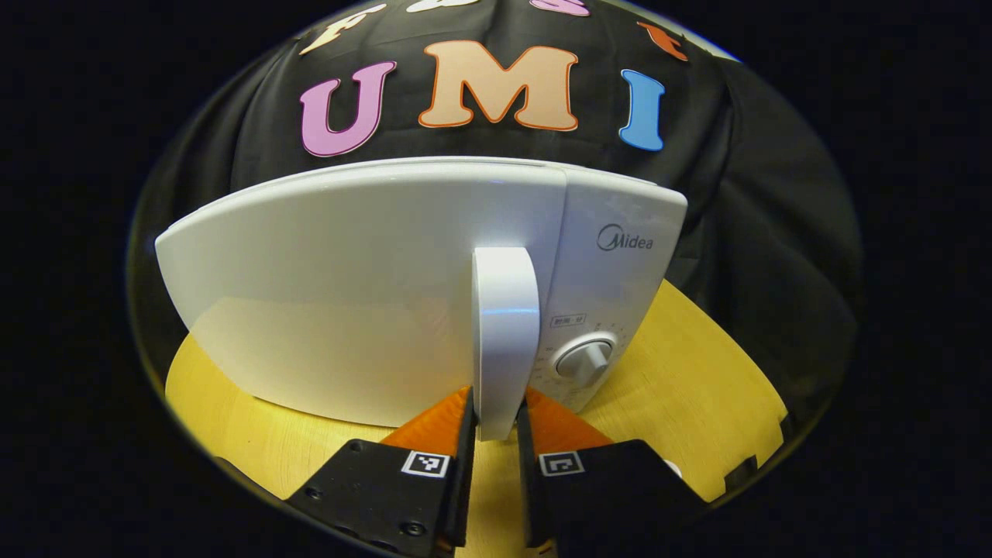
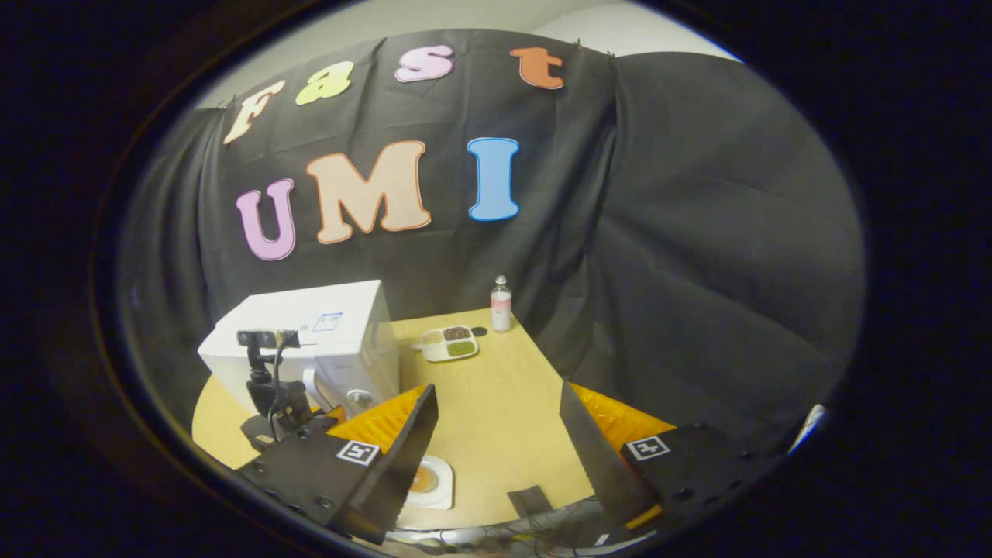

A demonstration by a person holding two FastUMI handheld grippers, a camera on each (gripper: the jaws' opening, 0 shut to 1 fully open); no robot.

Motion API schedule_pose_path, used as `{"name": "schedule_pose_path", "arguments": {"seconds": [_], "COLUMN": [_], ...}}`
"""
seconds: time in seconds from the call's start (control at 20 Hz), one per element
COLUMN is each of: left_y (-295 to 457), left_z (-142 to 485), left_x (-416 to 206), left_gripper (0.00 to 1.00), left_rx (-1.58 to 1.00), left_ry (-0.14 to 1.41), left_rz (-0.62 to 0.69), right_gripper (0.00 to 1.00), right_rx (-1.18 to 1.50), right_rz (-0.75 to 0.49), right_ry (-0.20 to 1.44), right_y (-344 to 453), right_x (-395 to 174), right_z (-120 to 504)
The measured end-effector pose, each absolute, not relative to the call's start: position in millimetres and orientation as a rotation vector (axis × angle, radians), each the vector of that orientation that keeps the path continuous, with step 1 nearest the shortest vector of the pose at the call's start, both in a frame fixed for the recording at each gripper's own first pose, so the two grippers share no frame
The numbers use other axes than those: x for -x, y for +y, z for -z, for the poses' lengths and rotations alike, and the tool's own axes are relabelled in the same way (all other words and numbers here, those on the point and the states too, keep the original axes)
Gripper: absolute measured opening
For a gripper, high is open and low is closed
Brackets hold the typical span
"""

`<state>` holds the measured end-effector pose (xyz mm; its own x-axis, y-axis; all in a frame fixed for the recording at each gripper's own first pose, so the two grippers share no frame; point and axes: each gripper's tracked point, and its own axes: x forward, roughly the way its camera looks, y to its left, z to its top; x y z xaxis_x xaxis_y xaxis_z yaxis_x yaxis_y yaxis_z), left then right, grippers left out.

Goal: Open the microwave oven with the left hand, put the food in, and close the microwave oven.

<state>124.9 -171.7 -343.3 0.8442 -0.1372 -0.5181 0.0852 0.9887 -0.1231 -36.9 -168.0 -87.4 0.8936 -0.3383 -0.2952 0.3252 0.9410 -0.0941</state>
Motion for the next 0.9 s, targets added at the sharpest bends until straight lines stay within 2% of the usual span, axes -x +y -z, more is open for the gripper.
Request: {"name": "schedule_pose_path", "arguments": {"seconds": [0.05, 0.5, 0.9], "left_y": [-172.4, -171.7, -170.1], "left_z": [344.7, 342.3, 341.7], "left_x": [-125.8, -123.2, -121.8], "left_gripper": [0.22, 0.08, 0.04], "left_rx": [0.087, 0.086, 0.119], "left_ry": [0.558, 0.557, 0.58], "left_rz": [0.113, 0.1, 0.045], "right_gripper": [0.99, 0.99, 0.99], "right_rx": [0.039, 0.008, 0.0], "right_rz": [0.339, 0.276, 0.24], "right_ry": [0.32, 0.365, 0.4], "right_y": [-167.0, -158.3, -157.3], "right_x": [35.7, 35.3, 34.7], "right_z": [90.9, 106.9, 116.8]}}
